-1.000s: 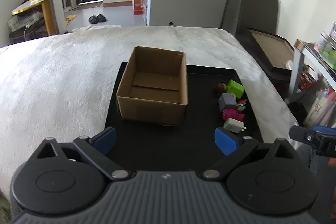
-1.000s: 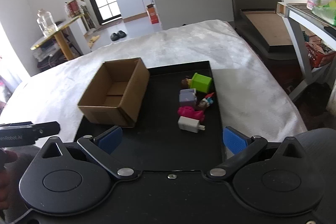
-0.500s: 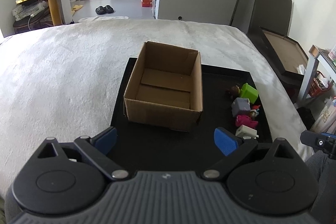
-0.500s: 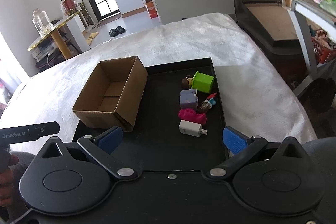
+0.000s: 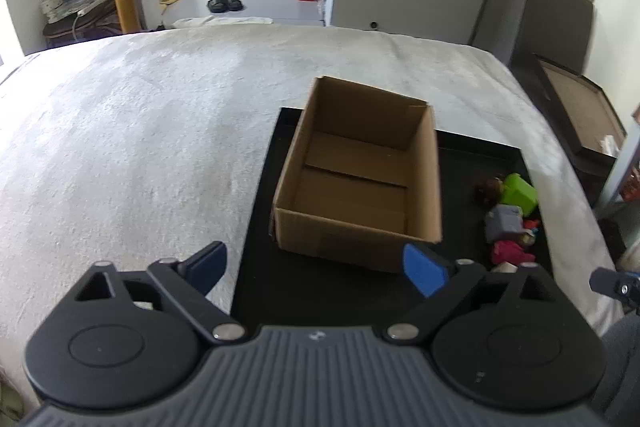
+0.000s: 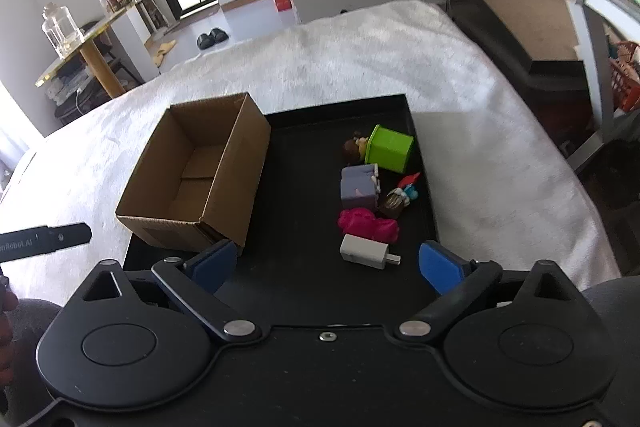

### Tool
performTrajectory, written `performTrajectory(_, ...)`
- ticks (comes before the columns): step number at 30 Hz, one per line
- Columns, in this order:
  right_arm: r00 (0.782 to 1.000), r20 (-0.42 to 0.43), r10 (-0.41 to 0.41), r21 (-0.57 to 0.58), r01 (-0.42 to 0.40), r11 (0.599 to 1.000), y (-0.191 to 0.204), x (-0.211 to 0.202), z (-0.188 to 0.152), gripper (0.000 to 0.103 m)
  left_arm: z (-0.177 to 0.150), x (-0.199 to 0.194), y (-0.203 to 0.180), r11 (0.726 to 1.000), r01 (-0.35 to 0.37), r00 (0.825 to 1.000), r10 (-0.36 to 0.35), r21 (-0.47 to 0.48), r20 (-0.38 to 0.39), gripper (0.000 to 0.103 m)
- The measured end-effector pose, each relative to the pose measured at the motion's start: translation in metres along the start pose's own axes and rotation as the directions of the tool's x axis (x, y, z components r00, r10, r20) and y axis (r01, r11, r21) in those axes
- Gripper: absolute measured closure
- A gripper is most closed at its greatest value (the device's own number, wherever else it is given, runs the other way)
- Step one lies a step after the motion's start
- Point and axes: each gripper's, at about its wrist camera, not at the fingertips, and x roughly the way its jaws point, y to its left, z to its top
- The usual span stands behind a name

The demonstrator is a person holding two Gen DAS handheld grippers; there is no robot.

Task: Organize rigid objects
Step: 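Grasp the cardboard box wall with the left tool while right tool approaches toys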

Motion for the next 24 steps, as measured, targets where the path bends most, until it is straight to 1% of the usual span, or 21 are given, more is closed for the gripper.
performTrajectory(1,1.000,-0.011,0.000,0.000,0.000,1.000,0.000,0.004,0.001,0.008,0.002,0.004,0.002,1.000,-0.003,1.000,0.003,-0.004,-0.007,0.014)
performTrajectory(3,0.999,-0.035,-0.006,-0.006,0.006,1.000,0.000,0.015,0.002,0.015,0.005,0.012,0.005,1.000,-0.010,1.000,0.010,-0.015,-0.018,0.022)
performTrajectory(5,0.998,-0.054,-0.018,-0.004,0.018,1.000,-0.001,0.023,0.004,0.017,0.007,0.019,0.008,1.000,-0.020,0.999,0.019,-0.024,-0.027,0.025)
performTrajectory(10,0.996,-0.091,-0.020,0.040,0.024,0.999,-0.008,0.040,0.006,0.017,0.014,0.036,0.011,0.999,-0.026,0.999,0.024,-0.031,-0.042,0.030)
performTrajectory(15,0.990,-0.138,-0.035,0.093,0.048,0.995,-0.015,0.063,0.007,0.017,0.022,0.054,0.012,0.999,-0.033,0.998,0.031,-0.038,-0.050,0.037)
performTrajectory(18,0.988,-0.149,-0.048,0.112,0.065,0.992,-0.018,0.074,0.009,0.016,0.027,0.065,0.011,0.999,-0.039,0.998,0.038,-0.031,-0.053,0.040)
performTrajectory(24,0.984,-0.167,-0.056,0.135,0.079,0.988,-0.022,0.089,0.013,0.015,0.036,0.081,0.009,0.998,-0.051,0.997,0.048,-0.037,-0.062,0.043)
